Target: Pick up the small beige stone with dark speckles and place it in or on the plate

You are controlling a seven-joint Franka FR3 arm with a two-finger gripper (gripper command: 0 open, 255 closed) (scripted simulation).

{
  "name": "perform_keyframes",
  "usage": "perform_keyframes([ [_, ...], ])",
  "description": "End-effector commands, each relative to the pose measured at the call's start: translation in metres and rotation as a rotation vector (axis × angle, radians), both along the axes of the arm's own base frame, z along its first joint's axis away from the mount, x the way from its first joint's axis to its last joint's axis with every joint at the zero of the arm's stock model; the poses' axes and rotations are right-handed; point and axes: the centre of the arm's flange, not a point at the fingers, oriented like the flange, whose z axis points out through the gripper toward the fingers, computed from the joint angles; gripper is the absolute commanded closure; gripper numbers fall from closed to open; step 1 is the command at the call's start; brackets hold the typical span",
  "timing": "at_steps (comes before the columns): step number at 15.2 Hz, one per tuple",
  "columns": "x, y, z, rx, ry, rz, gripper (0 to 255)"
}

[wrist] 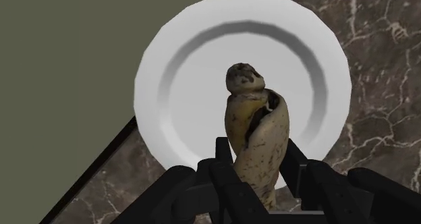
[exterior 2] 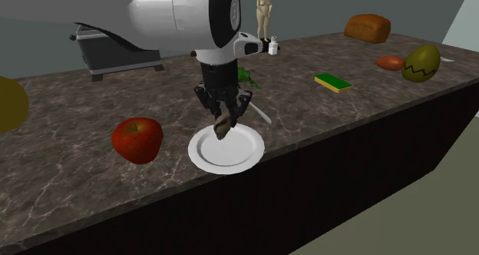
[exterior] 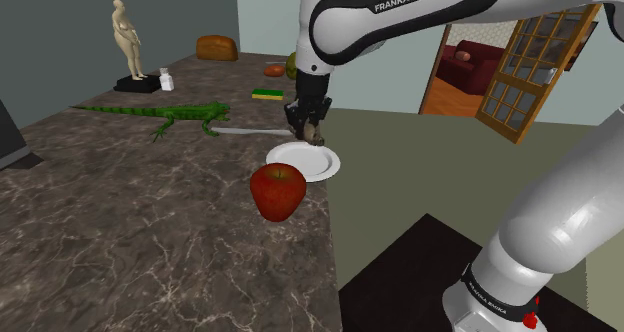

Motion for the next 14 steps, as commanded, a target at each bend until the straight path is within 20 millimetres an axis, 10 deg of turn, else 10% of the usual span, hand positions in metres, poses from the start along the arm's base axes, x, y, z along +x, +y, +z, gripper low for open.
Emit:
perform_keyframes([
  [1,0.0,0.0,-0.01,0.0,0.0,0.0,255],
  [14,0.0,0.0,-0.055,0.0,0.0,0.0,255],
])
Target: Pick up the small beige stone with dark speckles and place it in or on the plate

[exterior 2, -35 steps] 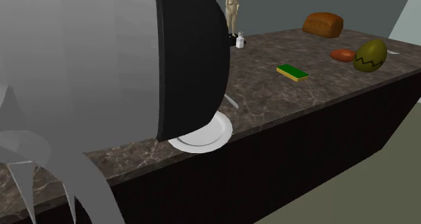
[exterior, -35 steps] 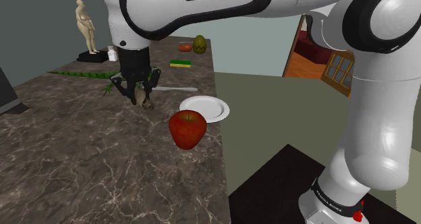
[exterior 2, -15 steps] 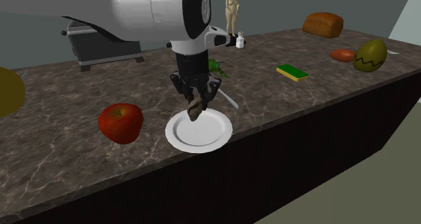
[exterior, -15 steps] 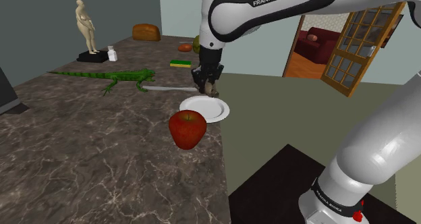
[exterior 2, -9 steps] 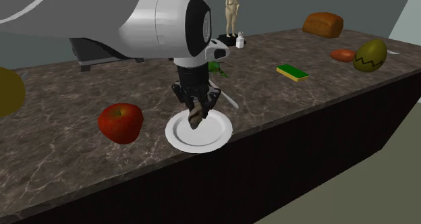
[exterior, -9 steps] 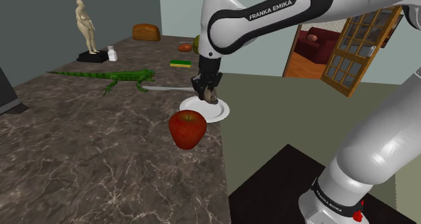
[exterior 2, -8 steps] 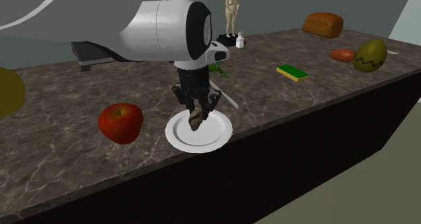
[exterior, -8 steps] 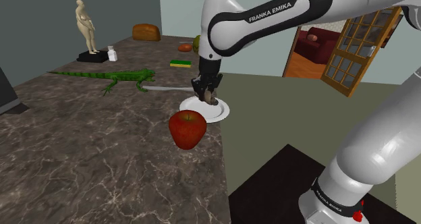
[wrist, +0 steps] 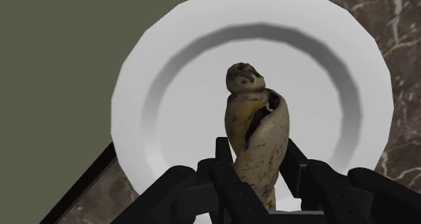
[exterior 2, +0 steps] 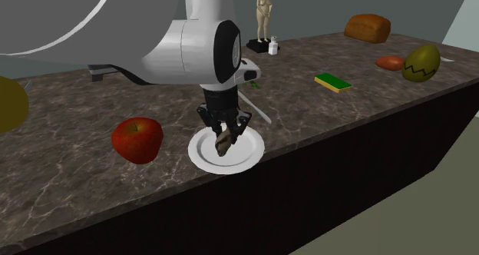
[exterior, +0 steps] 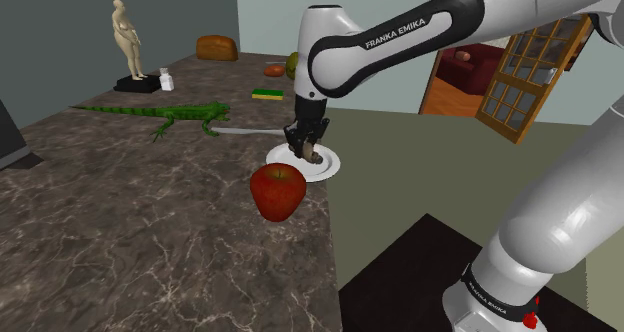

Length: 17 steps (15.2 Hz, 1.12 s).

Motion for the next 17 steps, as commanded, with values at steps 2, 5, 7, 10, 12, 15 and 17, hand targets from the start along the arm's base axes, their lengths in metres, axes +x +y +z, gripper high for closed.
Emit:
perform_keyframes([
  [2,0.0,0.0,0.0,0.0,0.0,0.0,255],
  [5,0.0,0.0,0.0,0.0,0.0,0.0,0],
  [7,0.0,0.0,0.0,0.0,0.0,0.0,0],
  [10,0.0,0.0,0.0,0.0,0.0,0.0,0],
  [12,-0.003,0.0,0.026,0.0,0.0,0.0,0],
  [15,-0.005,0.001,0.049,0.0,0.0,0.0,0],
  [17,-0.005,0.001,0.049,0.0,0.0,0.0,0],
])
